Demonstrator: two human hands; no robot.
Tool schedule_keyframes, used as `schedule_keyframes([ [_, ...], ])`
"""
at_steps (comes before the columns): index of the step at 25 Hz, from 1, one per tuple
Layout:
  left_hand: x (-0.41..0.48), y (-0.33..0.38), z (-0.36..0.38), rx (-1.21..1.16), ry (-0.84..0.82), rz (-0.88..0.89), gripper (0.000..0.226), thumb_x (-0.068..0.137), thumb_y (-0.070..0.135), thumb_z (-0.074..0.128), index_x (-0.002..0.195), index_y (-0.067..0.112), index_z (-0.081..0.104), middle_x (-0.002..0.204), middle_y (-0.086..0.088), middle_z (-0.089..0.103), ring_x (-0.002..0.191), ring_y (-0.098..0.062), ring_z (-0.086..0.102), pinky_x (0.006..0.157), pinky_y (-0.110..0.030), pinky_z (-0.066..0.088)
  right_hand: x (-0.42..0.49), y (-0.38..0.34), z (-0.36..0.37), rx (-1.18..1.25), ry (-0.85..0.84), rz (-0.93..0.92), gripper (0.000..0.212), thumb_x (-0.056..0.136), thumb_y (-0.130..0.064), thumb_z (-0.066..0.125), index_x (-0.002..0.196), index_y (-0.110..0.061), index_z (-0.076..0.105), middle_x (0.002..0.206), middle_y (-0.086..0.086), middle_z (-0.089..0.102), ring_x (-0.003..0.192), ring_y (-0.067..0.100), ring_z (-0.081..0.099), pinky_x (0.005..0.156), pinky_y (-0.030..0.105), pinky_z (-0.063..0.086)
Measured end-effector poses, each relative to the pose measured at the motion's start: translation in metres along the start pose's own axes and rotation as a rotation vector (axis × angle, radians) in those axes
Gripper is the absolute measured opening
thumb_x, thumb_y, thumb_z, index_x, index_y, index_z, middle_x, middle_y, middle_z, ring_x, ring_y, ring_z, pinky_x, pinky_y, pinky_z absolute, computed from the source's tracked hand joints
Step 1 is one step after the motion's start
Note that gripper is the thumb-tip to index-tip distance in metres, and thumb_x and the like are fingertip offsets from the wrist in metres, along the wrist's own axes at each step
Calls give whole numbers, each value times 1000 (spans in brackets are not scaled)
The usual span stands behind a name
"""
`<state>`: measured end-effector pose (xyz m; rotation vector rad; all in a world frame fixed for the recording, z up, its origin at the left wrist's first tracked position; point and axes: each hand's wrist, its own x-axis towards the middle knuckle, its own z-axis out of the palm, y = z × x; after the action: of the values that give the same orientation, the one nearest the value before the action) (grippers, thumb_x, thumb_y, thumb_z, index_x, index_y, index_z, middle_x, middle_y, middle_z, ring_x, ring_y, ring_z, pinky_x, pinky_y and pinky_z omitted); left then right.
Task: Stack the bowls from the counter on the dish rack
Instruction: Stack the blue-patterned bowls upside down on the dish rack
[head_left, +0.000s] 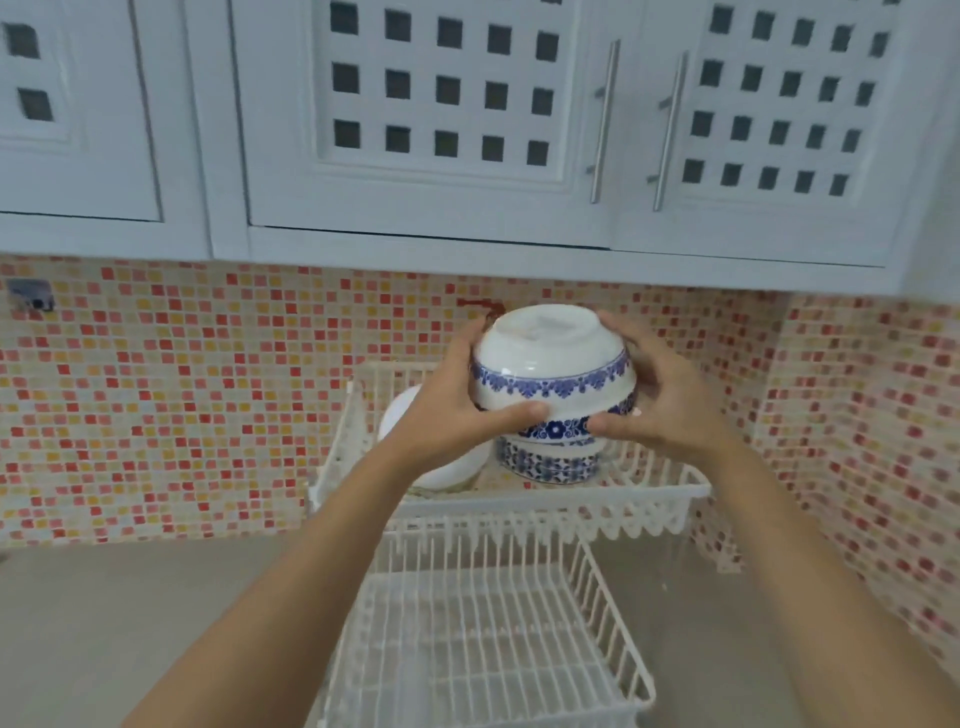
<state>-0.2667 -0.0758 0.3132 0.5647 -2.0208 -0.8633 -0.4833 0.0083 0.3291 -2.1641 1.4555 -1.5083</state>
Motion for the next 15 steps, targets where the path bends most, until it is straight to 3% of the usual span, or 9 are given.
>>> schedule_keyframes([
  [2,18,-8,21,112,-41,-13,115,63,47,84,150,34,10,152,12,33,135,-8,41,109,-30,42,-2,26,-19,-92,-65,33,105,45,-55,87,130,-64,27,147,-16,39,134,3,42,109,37,43],
  [4,31,-15,35,246,-69,0,121,55,57,84,149,39,10,156,9,27,141,-14,34,114,-42,36,0,51,-28,-207,-153,109,122,42,-61,86,139,-58,13,153,-23,21,142,6,28,116,43,32],
  [8,41,-28,62,481,-92,-66,129,57,47,86,152,32,0,159,4,14,145,-16,18,117,-38,24,7,89,-28,-378,-284,152,138,43,-61,86,150,-38,1,159,-16,10,146,8,14,119,46,24],
  [12,45,-39,79,615,-73,-97,133,59,41,87,154,18,-4,159,-5,11,147,-23,14,116,-35,22,12,108,-16,-436,-302,127,138,45,-51,89,150,-31,2,156,-15,9,140,4,16,116,41,28],
  [15,46,-41,89,662,-56,-96,130,61,39,86,153,15,-2,156,-8,15,144,-24,20,114,-33,25,13,114,-11,-478,-301,115,141,42,-52,88,150,-30,0,155,-11,9,142,13,19,111,45,36],
])
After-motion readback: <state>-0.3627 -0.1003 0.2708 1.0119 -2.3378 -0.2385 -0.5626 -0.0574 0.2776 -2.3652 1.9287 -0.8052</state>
